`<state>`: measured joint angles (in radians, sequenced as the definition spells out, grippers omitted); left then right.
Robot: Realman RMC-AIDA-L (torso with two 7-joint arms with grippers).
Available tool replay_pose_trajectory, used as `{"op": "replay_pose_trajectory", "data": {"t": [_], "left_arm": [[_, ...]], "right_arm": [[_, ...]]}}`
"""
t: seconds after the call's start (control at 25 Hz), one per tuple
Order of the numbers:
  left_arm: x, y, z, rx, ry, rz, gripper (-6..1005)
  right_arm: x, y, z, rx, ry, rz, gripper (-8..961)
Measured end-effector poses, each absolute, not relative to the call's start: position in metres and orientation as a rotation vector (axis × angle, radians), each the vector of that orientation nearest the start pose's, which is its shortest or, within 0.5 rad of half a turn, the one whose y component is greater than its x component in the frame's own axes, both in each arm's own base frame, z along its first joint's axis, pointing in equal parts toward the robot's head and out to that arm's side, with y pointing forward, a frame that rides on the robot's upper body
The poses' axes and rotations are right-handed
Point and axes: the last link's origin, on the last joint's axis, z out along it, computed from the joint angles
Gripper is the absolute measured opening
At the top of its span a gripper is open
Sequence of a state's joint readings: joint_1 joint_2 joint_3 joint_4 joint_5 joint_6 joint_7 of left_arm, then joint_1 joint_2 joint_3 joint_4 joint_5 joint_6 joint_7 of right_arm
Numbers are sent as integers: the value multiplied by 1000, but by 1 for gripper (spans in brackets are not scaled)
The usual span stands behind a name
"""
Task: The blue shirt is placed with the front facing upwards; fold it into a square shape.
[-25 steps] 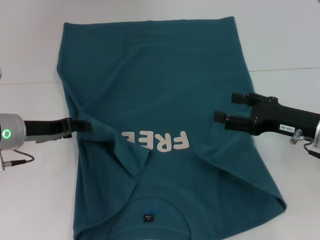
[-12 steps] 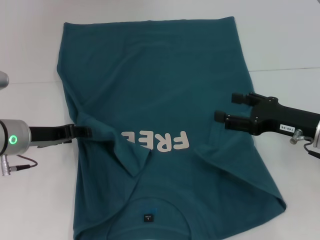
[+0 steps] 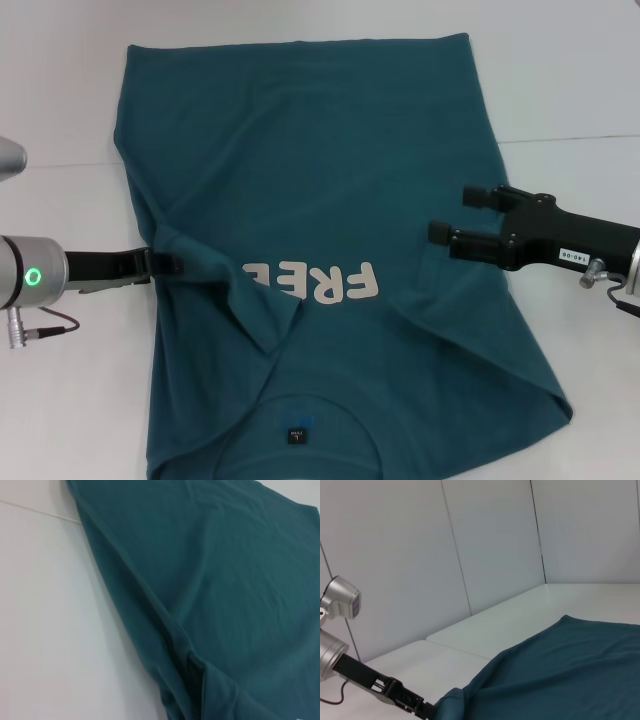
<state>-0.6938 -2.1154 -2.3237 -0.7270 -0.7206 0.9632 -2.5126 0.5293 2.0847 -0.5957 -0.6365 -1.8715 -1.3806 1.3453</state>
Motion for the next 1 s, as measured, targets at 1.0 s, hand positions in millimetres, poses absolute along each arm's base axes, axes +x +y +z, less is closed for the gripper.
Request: {"op": "replay_pose_trajectory", "data": {"t": [1.0], "left_arm": [[-271,416,-10,-1998,-1572,-287,374]], "right_arm": [[272,360,20,-2414,665,771,927]]}}
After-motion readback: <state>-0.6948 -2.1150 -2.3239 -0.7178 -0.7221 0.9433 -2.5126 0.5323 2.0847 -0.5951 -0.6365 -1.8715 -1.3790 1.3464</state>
